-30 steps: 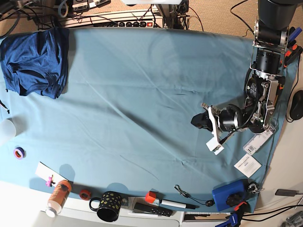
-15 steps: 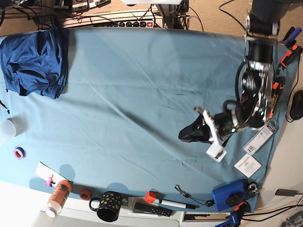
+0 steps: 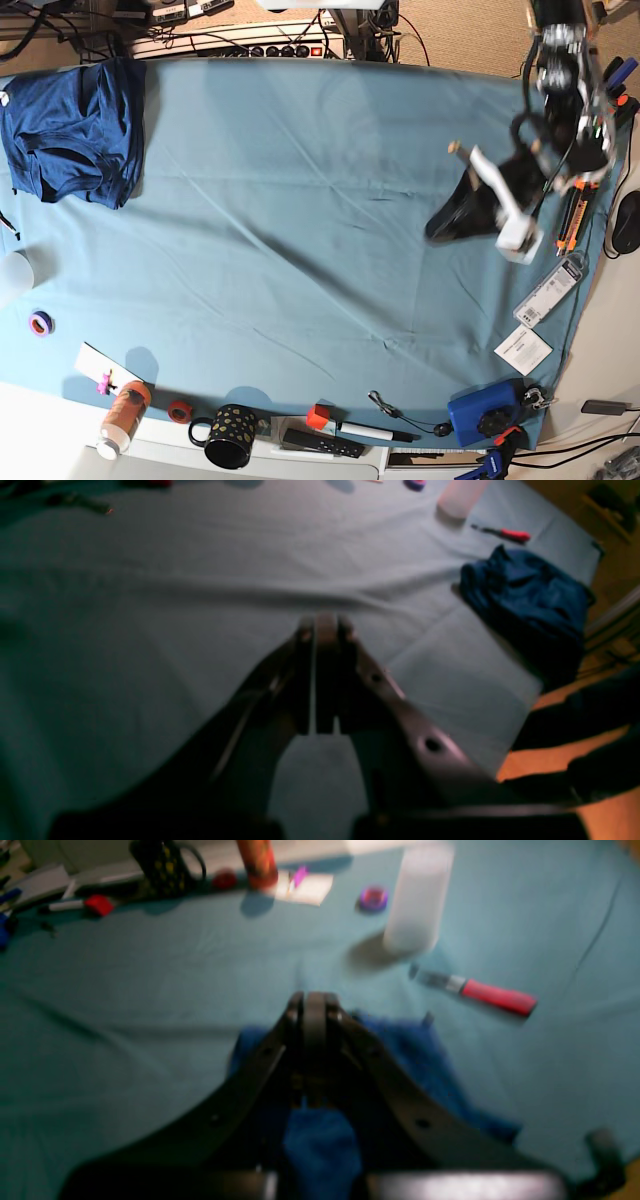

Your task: Layout the t-shirt on the table in an organized manner, then fold the t-shirt properly

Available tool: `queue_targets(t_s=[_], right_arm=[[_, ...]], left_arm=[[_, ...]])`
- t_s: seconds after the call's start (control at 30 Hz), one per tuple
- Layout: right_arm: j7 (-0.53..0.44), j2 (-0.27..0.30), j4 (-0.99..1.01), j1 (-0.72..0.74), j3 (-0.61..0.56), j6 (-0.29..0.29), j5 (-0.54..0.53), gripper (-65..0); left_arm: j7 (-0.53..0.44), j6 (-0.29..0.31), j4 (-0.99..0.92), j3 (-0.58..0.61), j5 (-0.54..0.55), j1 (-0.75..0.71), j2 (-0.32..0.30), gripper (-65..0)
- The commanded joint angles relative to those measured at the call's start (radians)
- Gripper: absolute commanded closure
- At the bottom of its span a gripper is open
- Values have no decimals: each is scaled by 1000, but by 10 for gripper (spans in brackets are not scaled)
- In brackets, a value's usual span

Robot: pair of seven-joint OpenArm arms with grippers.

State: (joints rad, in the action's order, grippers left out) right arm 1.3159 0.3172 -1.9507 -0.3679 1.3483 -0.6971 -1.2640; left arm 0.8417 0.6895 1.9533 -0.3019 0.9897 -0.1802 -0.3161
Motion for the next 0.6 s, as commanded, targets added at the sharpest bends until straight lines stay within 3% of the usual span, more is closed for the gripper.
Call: queue_targets(t_s=[0.0, 0.1, 0.27, 0.57], right_arm=[[-6, 7, -14, -18, 8, -1, -40, 0], [80, -38, -14, -73, 8, -1, -93, 0], [80, -108, -14, -185, 8, -1, -220, 0], [80, -161, -13, -367, 8, -1, -220, 0]], left_arm=[[-2, 9, 29, -21, 48, -27, -8, 0], [68, 9, 47, -64, 127, -131, -8, 0], [156, 9, 46, -94, 249, -292, -8, 0], [422, 9, 46, -94, 417, -529, -8, 0]])
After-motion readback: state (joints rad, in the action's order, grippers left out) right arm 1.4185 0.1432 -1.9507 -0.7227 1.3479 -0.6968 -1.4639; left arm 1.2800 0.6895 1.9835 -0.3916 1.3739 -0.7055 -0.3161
